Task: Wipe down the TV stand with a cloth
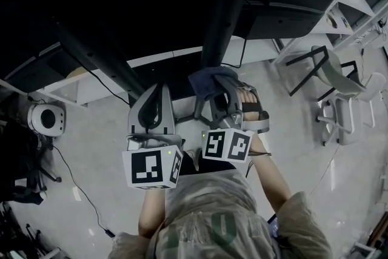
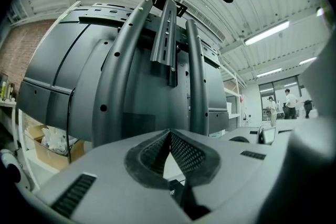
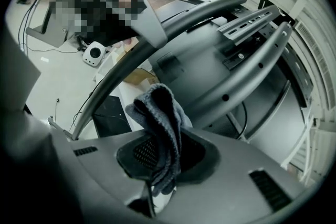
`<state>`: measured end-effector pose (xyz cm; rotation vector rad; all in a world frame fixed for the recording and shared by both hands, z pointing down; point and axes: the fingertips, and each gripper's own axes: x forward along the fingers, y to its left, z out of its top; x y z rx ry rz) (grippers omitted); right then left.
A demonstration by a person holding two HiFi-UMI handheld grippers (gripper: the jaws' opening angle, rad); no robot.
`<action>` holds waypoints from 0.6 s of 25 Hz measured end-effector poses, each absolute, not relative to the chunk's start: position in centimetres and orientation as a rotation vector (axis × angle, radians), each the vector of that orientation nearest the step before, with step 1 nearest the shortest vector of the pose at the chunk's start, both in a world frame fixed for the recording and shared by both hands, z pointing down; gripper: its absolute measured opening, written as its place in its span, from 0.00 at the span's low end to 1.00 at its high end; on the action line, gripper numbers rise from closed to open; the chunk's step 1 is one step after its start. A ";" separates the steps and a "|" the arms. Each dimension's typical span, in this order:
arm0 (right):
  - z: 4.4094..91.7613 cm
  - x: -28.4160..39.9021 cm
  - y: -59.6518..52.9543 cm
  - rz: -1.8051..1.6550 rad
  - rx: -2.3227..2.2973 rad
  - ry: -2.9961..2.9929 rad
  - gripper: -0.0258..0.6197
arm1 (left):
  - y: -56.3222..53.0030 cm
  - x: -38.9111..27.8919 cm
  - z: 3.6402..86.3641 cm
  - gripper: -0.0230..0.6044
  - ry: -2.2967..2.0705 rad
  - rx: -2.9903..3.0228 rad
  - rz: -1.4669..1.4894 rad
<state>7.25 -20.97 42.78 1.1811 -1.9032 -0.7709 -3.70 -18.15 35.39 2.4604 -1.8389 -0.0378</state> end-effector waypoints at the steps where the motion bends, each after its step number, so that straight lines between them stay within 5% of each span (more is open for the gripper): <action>1: 43.9 7.3 -21.0 -0.760 1.171 -1.904 0.13 | -18.2 -3.6 35.9 0.06 -1.840 2.460 -0.036; 15: 57.8 7.8 -20.3 -0.648 1.023 -1.934 0.13 | -17.7 -3.0 43.1 0.06 -1.880 2.409 -0.010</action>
